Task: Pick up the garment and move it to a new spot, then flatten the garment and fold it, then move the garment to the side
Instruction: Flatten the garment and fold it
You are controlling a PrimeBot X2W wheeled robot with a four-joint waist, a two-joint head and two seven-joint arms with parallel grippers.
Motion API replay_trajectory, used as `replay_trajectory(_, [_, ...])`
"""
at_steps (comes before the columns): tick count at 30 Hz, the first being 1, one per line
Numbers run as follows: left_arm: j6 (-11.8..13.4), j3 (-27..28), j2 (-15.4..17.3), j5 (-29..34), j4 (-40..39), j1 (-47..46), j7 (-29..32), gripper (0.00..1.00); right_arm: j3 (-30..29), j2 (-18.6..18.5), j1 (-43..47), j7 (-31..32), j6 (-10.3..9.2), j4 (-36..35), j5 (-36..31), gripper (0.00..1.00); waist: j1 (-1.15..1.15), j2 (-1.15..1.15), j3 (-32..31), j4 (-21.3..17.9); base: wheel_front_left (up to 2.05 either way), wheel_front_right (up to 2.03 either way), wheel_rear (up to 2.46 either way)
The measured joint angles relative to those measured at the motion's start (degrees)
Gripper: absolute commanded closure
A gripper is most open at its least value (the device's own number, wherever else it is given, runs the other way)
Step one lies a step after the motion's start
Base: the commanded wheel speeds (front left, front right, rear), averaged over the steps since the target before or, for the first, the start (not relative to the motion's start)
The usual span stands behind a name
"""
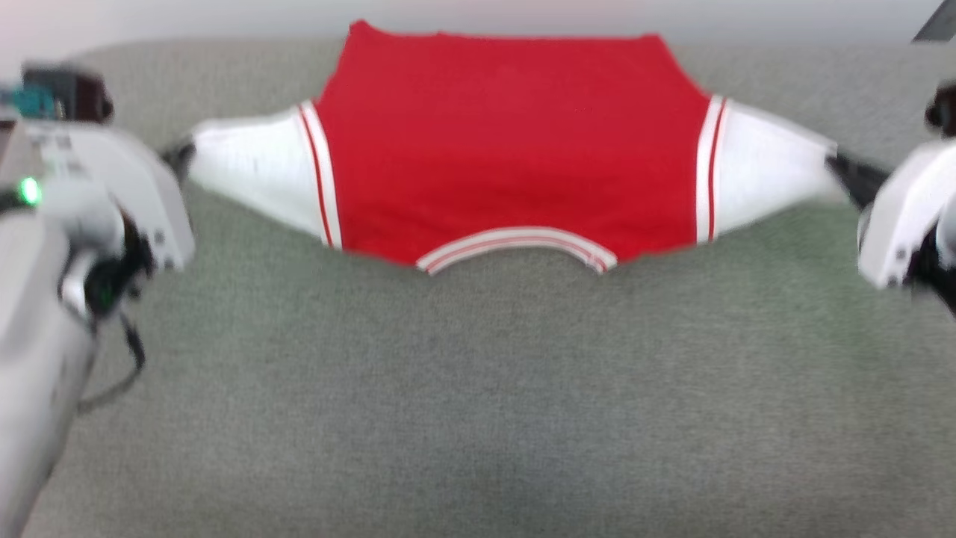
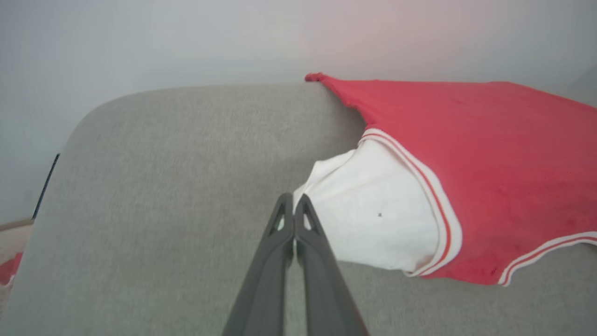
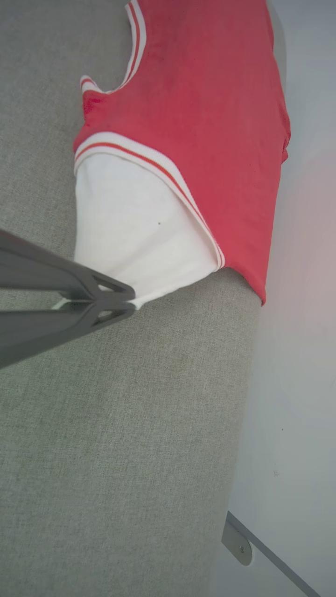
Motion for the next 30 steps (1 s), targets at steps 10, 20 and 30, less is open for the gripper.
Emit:
replay_trajectory(10, [16.7,4.0,13.1,-7.4,-34.8,27.7,6.1,1.0,-4.8,-5.4,19.2,12.8,0.0,-13.7,4.0,1.0,0.0,0.0,-5.9,-1.7,0.0,0.0,0.0])
replay_trajectory(20, [29.1,7.7,19.7,-11.9,-55.9,49.2,2.8,1.0,-15.6,-3.9,37.2,21.8,-0.01,-24.6,1.9,1.0,0.0,0.0,-5.3,-0.8,0.0,0.0,0.0])
replay_trajectory(30, [27.6,6.3,15.8,-11.9,-54.2,52.1,-1.3,1.0,-19.3,2.9,40.6,20.9,0.0,-24.4,-8.0,1.0,0.0,0.0,-3.3,0.4,0.0,0.0,0.0])
